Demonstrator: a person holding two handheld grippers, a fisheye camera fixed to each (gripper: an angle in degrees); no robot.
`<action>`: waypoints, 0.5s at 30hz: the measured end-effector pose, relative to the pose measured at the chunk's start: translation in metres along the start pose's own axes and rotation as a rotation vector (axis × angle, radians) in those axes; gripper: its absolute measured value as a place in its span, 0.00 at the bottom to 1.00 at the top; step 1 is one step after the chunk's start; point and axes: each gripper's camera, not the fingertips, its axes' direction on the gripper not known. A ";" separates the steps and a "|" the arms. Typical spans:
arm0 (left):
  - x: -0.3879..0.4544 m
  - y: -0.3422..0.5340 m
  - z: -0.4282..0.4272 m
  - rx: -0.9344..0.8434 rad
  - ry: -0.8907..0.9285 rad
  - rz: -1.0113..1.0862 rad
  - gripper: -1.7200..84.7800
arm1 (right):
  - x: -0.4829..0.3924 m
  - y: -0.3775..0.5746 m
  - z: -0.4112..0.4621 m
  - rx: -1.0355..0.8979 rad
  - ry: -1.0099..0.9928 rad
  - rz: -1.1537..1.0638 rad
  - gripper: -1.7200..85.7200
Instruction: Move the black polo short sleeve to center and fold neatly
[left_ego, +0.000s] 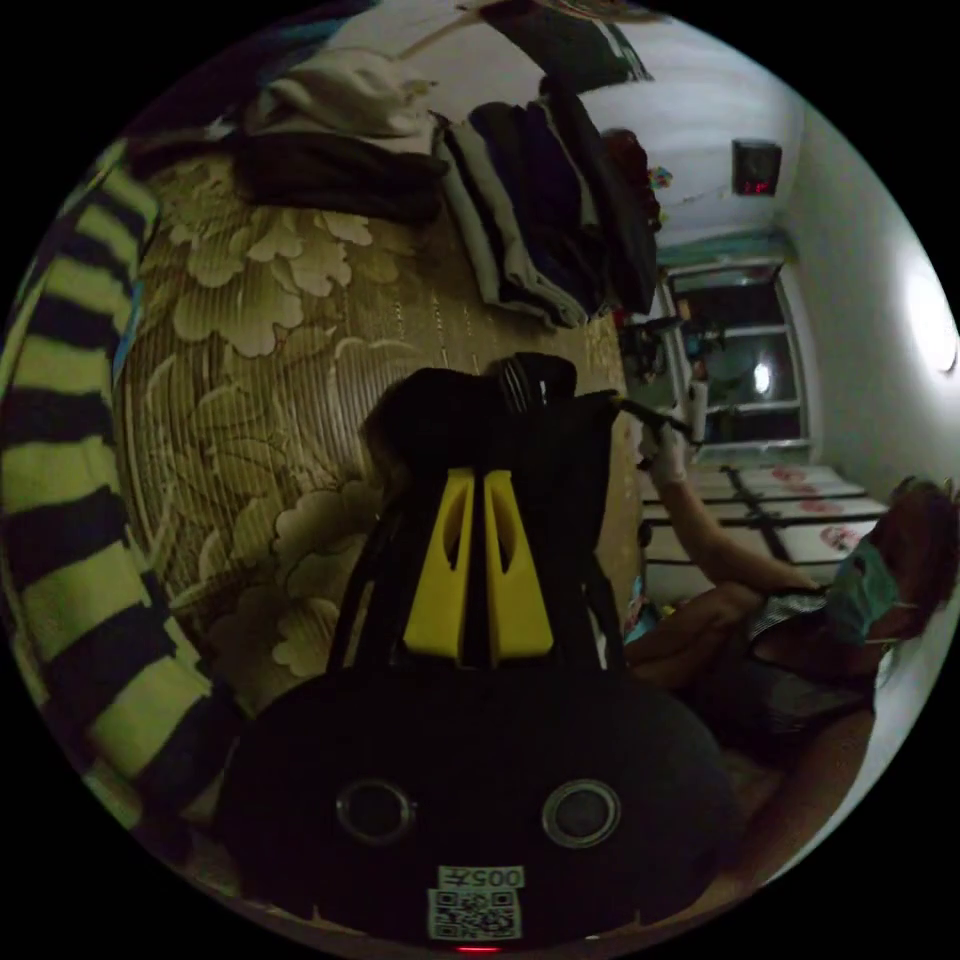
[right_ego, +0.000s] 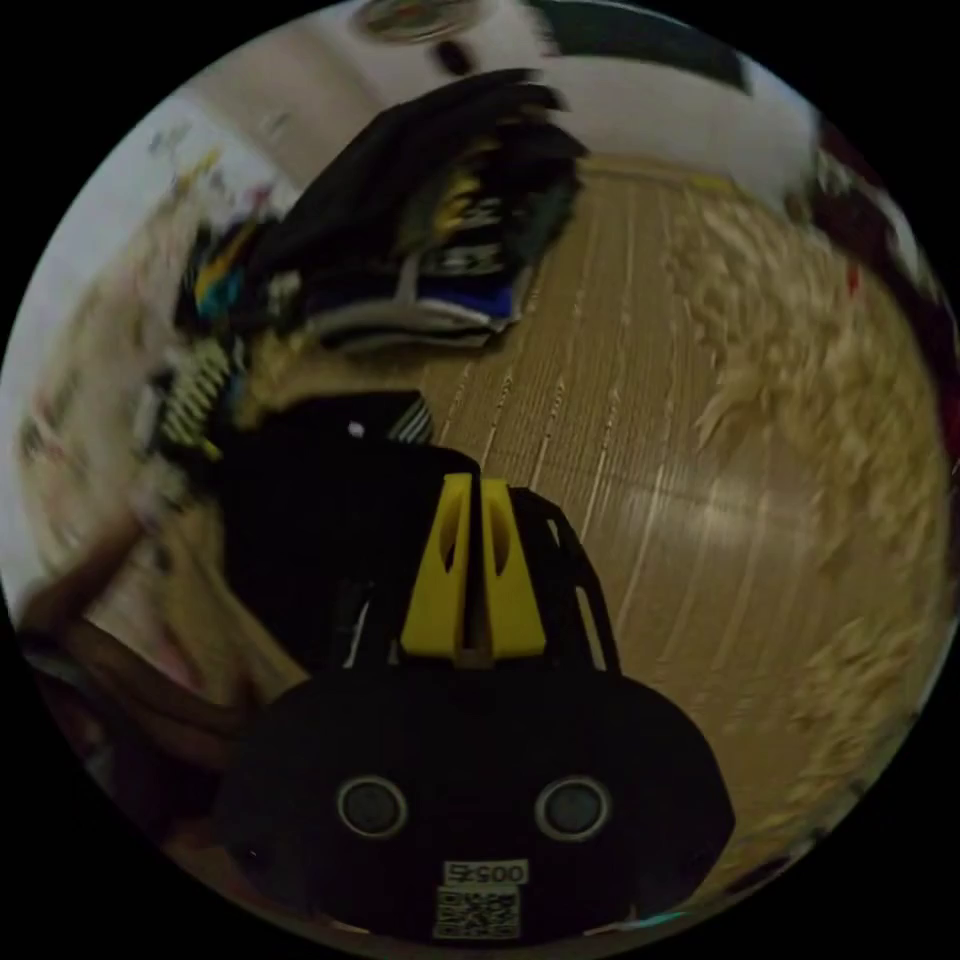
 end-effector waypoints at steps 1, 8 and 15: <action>-0.005 -0.002 0.003 0.016 0.052 -0.053 0.03 | 0.009 -0.001 0.001 -0.002 -0.068 0.052 0.01; 0.019 -0.006 0.007 0.063 0.004 -0.090 0.06 | 0.058 0.023 -0.011 0.208 -0.334 0.298 0.02; 0.133 -0.006 0.038 -0.039 -0.435 0.365 0.09 | -0.059 0.031 0.009 -0.006 0.024 -0.373 0.01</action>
